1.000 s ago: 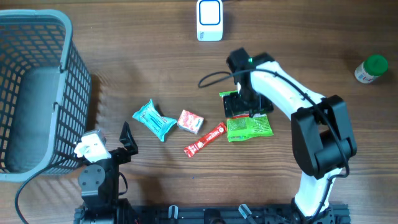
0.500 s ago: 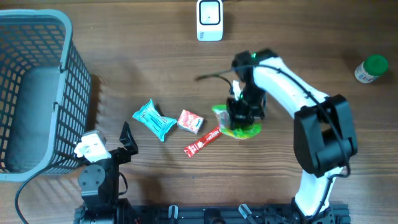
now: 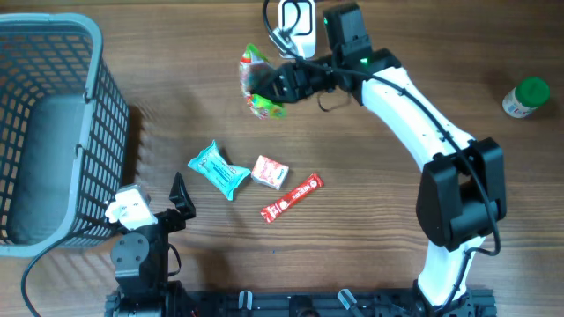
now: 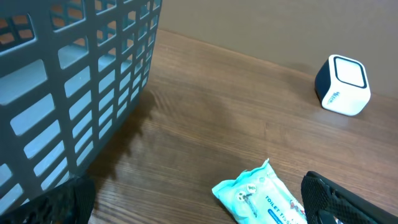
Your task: Scan the item barcode
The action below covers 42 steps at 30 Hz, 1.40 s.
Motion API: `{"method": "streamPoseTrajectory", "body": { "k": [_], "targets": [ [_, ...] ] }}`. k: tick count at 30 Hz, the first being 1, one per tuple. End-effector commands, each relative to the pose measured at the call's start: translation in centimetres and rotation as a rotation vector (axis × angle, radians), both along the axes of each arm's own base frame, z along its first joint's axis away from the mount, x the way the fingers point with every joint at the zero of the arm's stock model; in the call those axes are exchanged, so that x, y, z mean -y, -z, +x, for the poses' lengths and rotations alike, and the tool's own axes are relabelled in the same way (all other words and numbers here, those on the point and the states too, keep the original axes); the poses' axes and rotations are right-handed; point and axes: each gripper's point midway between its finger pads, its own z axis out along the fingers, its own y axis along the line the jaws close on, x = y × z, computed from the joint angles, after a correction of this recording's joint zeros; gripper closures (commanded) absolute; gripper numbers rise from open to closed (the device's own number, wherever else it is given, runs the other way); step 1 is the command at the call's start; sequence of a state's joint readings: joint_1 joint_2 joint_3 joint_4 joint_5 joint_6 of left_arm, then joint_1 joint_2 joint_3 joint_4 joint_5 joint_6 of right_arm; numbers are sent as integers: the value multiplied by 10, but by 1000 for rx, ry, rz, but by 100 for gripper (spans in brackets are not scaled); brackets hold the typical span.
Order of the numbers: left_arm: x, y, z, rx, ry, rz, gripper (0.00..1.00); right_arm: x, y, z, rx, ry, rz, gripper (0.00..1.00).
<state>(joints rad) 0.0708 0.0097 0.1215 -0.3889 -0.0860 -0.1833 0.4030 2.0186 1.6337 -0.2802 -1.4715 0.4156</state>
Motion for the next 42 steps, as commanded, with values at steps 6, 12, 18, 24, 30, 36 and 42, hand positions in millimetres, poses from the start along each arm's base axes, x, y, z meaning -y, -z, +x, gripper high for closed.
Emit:
{"method": "streamPoseTrajectory", "body": {
  "k": [6, 12, 18, 24, 30, 36, 42],
  "targets": [
    [-4, 1, 0, -2, -15, 23, 0, -34, -40, 5, 942, -13, 316, 96],
    [-4, 1, 0, -2, -15, 23, 0, -49, -44, -20, 1851, -122, 702, 96],
    [-4, 1, 0, -2, -15, 23, 0, -39, -66, -42, 2034, -177, 958, 96],
    [-4, 1, 0, -2, -15, 23, 0, -34, -78, -50, 2257, -192, 1104, 96],
    [-4, 1, 0, -2, -15, 23, 0, -35, -49, -50, 1817, -204, 920, 96],
    [-4, 1, 0, -2, -15, 23, 0, -13, 0, -86, 836, -201, 496, 96],
    [-4, 1, 0, -2, -15, 23, 0, -12, 37, -85, -86, -144, -142, 96]
  ]
}}
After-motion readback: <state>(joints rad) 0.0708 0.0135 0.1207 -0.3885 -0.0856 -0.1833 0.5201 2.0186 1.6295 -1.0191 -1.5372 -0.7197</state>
